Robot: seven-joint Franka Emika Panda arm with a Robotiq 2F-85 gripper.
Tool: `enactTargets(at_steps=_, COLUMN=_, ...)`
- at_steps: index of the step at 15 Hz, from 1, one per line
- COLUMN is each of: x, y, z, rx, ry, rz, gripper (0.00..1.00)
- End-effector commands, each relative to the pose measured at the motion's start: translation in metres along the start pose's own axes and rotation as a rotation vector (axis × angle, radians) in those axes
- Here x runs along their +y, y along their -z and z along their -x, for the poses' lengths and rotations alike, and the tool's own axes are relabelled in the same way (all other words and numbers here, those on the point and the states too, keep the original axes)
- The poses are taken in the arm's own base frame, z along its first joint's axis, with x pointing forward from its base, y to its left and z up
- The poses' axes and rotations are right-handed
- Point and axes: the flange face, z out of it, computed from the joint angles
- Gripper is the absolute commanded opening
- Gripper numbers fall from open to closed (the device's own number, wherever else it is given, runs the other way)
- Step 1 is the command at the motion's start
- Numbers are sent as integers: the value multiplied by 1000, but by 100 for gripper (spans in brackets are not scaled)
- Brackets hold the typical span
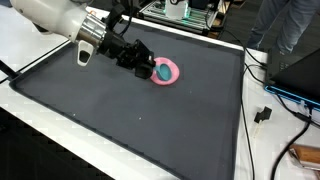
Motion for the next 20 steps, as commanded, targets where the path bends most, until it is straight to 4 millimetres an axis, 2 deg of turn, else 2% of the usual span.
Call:
enactTargets(at_steps=1, x=-15, y=3, z=6, rx=-33, ry=21, rz=48, gripper=25)
enactTargets(at_steps=10, x=-78, y=23, z=14, rx=-39, ry=93, rz=174, gripper=25)
enactTargets(at_steps=15, x=-125, y=36, z=24, rx=-7, ry=105, rz=333, gripper=25)
enactTargets(at_steps=20, x=-166, y=34, z=31, rx=65, ry=105, rz=525, gripper=25)
